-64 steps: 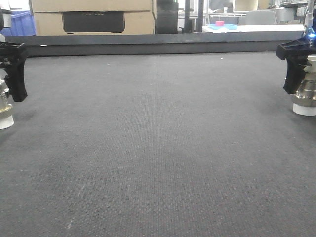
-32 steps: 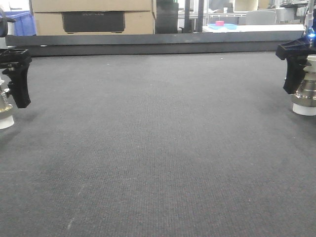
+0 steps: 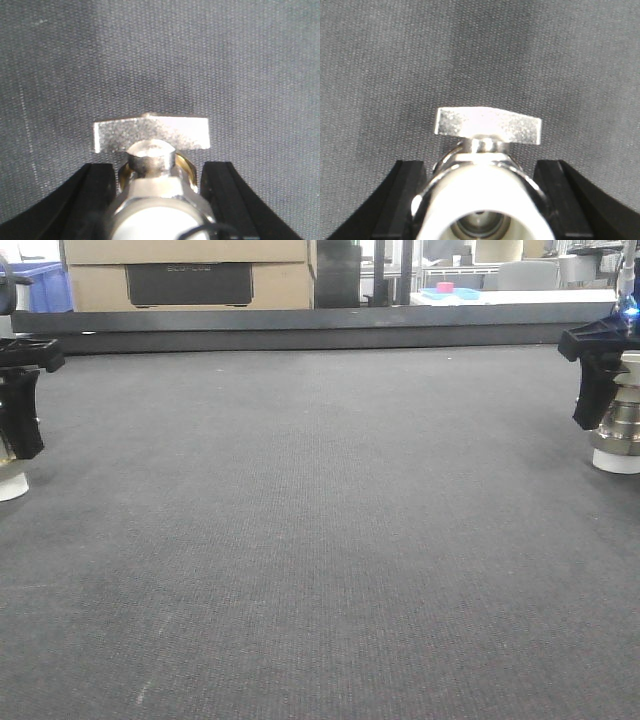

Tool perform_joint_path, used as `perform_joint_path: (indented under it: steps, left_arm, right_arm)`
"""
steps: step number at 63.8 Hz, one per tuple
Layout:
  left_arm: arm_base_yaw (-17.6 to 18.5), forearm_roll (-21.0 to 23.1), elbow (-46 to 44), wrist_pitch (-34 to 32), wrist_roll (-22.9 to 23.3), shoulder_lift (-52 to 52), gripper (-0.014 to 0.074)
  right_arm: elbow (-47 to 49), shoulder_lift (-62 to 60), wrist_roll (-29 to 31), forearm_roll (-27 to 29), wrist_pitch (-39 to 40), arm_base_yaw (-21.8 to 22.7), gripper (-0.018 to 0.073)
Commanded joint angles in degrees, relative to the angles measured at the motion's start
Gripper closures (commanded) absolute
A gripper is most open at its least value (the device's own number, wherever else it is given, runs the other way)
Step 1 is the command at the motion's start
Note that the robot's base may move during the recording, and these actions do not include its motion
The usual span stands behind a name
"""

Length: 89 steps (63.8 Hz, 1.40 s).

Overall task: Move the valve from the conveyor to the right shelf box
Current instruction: 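Lift both held valves up off the conveyor belt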

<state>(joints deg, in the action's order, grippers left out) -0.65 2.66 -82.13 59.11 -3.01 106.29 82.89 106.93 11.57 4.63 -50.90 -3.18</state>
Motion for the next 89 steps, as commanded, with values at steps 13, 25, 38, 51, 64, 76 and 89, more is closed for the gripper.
perform_joint_path:
  steps: [13,25,38,51,64,76,89]
  left_arm:
    - [-0.2,0.3,-1.6,2.7,0.2,-0.5,0.0708]
    - [-0.2,0.3,-4.0,6.0,0.2,-2.9,0.0708]
    - [-0.2,0.3,-5.4,6.0,0.2,-7.9,0.0708]
    - [-0.2,0.3,-6.8,5.8,0.2,-13.8,0.0708]
    - [-0.2,0.3,-6.8,2.9,0.2,-20.4,0.0708]
    - [-0.2,0.3,-6.8,-2.1,0.2,-25.9,0.0708]
    - [-0.2,0.3,-6.8,-5.4,0.2,-29.7,0.0708]
  right_arm:
    - [0.5,-0.8,0.5,-0.6,1.5,0.2,0.072]
    - [0.5,-4.5,0.5,-0.4,0.9,0.2,0.072]
    - [0.5,-11.9,0.5,0.0,0.3,0.2,0.072]
    - [0.5,-19.5,0.5,1.7,0.2,0.2,0.072]
    - [0.5,-26.7,0.5,3.5,0.8,0.2,0.072]
    - [0.5,-31.6,0.5,4.7,3.2,0.2,0.072]
    - [0.5,-34.2,0.5,4.9,5.3,0.2,0.072]
